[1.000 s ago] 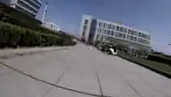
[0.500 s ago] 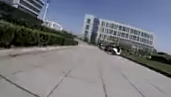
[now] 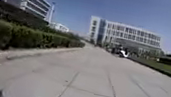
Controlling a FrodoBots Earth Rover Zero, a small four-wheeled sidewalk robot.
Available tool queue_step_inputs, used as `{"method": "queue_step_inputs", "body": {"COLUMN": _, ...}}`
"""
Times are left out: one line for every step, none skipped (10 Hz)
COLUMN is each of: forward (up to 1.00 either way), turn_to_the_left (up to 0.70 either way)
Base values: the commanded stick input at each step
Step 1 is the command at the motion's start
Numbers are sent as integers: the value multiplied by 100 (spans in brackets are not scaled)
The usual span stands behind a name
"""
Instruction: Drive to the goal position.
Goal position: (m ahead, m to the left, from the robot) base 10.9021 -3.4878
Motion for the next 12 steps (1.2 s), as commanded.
{"method": "queue_step_inputs", "body": {"forward": 70, "turn_to_the_left": 31}}
{"method": "queue_step_inputs", "body": {"forward": 70, "turn_to_the_left": 35}}
{"method": "queue_step_inputs", "body": {"forward": 70, "turn_to_the_left": 13}}
{"method": "queue_step_inputs", "body": {"forward": 70, "turn_to_the_left": 0}}
{"method": "queue_step_inputs", "body": {"forward": 70, "turn_to_the_left": 0}}
{"method": "queue_step_inputs", "body": {"forward": 70, "turn_to_the_left": 0}}
{"method": "queue_step_inputs", "body": {"forward": 70, "turn_to_the_left": 0}}
{"method": "queue_step_inputs", "body": {"forward": 70, "turn_to_the_left": 0}}
{"method": "queue_step_inputs", "body": {"forward": 70, "turn_to_the_left": 0}}
{"method": "queue_step_inputs", "body": {"forward": 70, "turn_to_the_left": 0}}
{"method": "queue_step_inputs", "body": {"forward": 70, "turn_to_the_left": 0}}
{"method": "queue_step_inputs", "body": {"forward": 70, "turn_to_the_left": 0}}
